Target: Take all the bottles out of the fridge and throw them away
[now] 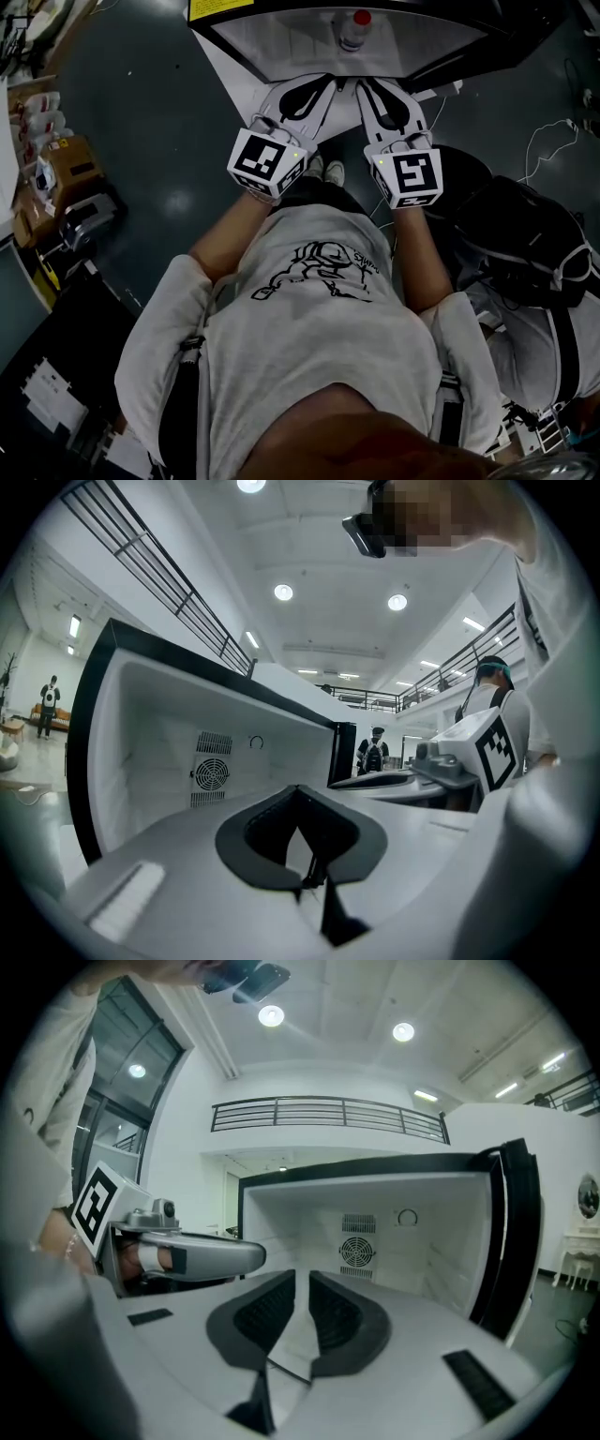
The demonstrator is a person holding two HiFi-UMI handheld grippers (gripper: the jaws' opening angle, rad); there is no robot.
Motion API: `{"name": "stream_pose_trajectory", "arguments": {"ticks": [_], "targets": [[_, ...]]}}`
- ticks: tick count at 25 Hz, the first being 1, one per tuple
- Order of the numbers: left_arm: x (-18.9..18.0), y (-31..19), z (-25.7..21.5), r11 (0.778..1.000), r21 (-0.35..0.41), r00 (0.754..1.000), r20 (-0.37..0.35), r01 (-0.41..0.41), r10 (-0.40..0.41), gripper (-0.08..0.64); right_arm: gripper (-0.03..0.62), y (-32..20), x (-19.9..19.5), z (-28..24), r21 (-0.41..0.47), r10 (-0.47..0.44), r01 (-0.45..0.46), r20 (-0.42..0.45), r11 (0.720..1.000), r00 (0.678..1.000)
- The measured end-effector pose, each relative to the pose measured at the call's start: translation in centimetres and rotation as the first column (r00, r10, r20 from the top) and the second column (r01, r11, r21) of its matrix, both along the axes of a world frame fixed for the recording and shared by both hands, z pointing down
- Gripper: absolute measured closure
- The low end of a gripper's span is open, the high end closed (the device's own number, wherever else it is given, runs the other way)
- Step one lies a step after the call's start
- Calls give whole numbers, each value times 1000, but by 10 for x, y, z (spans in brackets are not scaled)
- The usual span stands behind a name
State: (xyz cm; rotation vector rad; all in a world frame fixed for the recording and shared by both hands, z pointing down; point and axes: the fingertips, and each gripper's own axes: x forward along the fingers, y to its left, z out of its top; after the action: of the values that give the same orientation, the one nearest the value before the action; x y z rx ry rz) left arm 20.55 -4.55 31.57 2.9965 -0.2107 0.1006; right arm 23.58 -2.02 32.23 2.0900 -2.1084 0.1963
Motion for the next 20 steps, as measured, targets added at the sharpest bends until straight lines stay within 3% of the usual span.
{"name": "stream_pose_trajectory", "arguments": {"ticks": [11, 20], "targets": [[13, -25, 28, 1000, 15, 1000, 11, 9, -9, 551, 578, -25, 18, 28, -1, 26, -26, -7, 1000, 1000], [18, -45, 41, 999, 40, 1000, 8, 18, -18, 551, 535, -47, 24, 43, -1, 39, -39, -25, 999, 999]]}}
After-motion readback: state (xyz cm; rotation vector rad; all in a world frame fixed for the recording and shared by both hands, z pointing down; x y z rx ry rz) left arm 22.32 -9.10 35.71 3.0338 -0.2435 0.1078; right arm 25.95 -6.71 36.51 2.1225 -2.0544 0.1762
